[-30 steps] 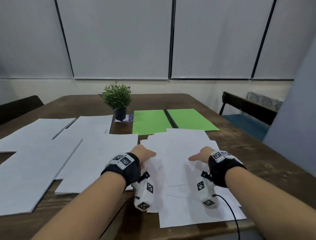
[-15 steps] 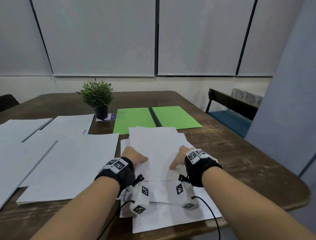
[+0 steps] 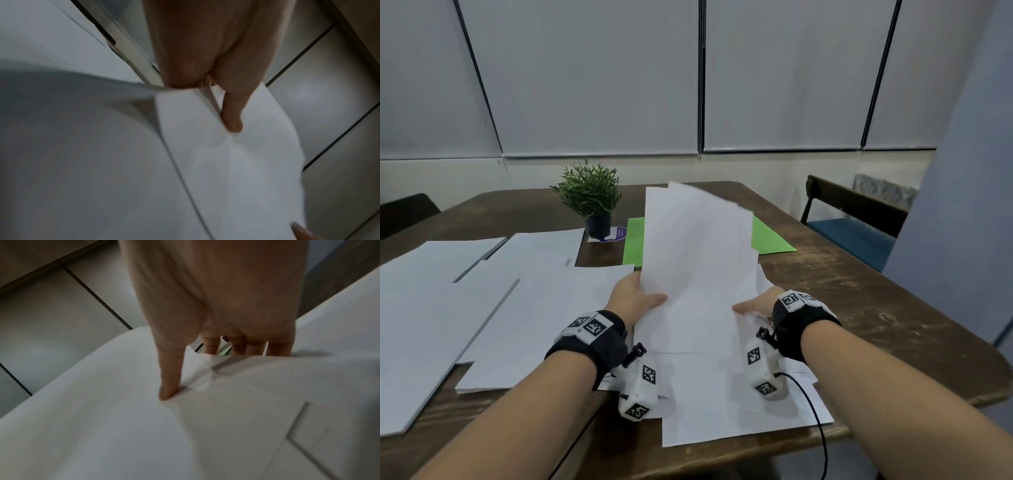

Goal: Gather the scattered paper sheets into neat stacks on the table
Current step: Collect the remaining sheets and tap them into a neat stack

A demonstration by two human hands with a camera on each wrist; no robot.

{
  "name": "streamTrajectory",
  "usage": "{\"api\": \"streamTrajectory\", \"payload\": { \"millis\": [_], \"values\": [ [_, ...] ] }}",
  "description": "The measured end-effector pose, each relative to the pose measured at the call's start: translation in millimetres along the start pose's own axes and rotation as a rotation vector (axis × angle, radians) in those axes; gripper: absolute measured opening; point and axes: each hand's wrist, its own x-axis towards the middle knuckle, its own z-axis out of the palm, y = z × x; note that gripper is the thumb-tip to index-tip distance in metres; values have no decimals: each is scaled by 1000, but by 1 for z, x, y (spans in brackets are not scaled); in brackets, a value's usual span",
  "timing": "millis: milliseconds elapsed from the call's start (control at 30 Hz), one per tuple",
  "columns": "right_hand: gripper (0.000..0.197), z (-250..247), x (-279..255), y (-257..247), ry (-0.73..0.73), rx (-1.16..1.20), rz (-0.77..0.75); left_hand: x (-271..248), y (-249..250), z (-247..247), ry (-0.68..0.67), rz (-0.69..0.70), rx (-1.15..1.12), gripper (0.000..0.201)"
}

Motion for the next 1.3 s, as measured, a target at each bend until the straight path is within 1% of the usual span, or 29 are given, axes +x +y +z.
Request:
{"api": "streamTrajectory", "payload": {
  "millis": [67,133,167,233,300,367,433,467,533,567,633,700,767,833,933,1000,1067,1100,1167,1233,1300],
  "values": [
    [65,3,4,-8,5,207,-80,-3,10,-9,-2,66,-91,40],
    [73,5,6,-20,12,412,-210,-7,25,-16,22,136,-156,38],
    [70,4,3,-28,34,515,-268,-8,32,-19,47,175,-176,38],
    [50,-1,-12,-49,101,689,-366,-10,47,-25,114,246,-210,39],
    [37,-10,-27,-71,180,757,-466,-10,61,-30,193,308,-249,41],
    [35,-19,-35,-90,267,778,-585,-10,75,-36,255,367,-260,44],
    [34,-27,-42,-103,324,789,-654,-10,87,-41,264,421,-260,46],
    [32,-30,-45,-107,330,801,-674,-12,93,-44,255,439,-267,44],
    [31,-32,-47,-110,321,818,-697,-12,99,-50,246,438,-302,37],
    [30,-32,-48,-109,305,830,-701,-12,99,-52,244,427,-334,36],
    [33,-28,-45,-104,234,873,-707,-10,97,-55,249,398,-381,40],
    [34,-22,-43,-98,180,897,-700,-9,93,-55,278,374,-378,36],
    [31,-17,-44,-95,189,873,-692,-7,88,-53,279,366,-344,29],
    [30,-14,-44,-95,214,851,-694,-6,87,-52,272,377,-293,27],
    [29,-16,-45,-104,252,843,-728,-6,93,-51,297,435,-235,27],
    [26,-19,-47,-113,264,841,-772,-7,102,-51,330,481,-208,29],
    [28,-18,-50,-119,244,863,-791,-6,105,-49,368,483,-197,33],
    [31,-15,-48,-119,223,870,-774,-4,102,-49,378,456,-204,38],
    [45,0,-38,-112,164,865,-706,-1,86,-47,379,381,-206,49],
    [55,20,-26,-99,108,832,-629,-2,69,-44,360,347,-187,58],
    [52,35,-18,-89,65,792,-595,-5,57,-40,328,323,-164,62]
  ]
}}
